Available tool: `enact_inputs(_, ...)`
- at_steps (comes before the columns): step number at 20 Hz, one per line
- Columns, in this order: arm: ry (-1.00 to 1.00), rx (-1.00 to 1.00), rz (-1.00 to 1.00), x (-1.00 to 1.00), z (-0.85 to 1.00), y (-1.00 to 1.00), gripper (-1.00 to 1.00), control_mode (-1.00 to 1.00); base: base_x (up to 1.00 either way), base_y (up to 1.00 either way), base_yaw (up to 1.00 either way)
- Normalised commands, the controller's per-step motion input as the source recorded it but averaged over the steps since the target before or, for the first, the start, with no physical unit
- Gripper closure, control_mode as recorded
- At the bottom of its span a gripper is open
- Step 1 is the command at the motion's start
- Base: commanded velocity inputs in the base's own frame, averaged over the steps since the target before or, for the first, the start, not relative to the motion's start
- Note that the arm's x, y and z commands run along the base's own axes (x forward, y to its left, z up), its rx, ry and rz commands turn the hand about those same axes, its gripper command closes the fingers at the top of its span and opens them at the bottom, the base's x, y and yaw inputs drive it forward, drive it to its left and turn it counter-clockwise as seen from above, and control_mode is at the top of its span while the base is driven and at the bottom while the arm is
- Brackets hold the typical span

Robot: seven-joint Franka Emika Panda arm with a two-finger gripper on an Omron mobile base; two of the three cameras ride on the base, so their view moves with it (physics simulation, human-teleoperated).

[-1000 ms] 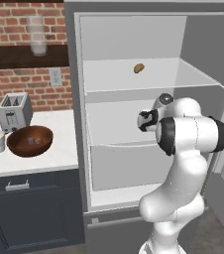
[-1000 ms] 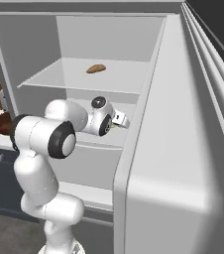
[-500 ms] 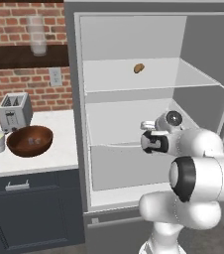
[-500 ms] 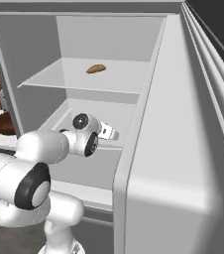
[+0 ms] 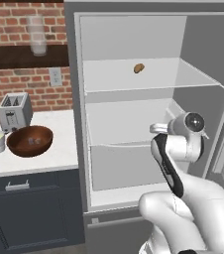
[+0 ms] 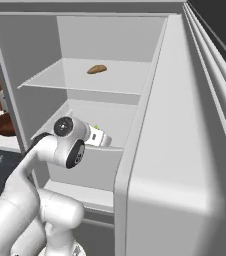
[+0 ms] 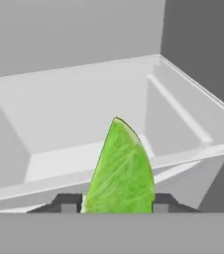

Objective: Grab a lemon wedge from the fridge and one ice cube from the ice bowl, and put them in the glass of lemonade.

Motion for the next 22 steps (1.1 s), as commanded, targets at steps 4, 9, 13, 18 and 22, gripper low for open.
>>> enact_inputs(4,0.15,0.01,0.08,-1.0,0.86,0.1,1.0,-1.0,0.0,0.0,0.0)
enact_inputs(9,0.15,0.0,0.12,-1.0,0.33,0.23,1.0,-1.0,0.0,0.0,0.0)
enact_inputs(13,0.22,0.0,0.09,-1.0,0.0,0.36,1.0,-1.0,0.0,0.0,0.0)
enact_inputs(18,0.0,0.0,0.0,0.0,0.0,0.0,1.0,1.0,-1.0,0.46,0.0)
enact_inputs(22,0.0,0.0,0.0,0.0,0.0,0.0,1.0,1.0,-0.87,0.8,0.0)
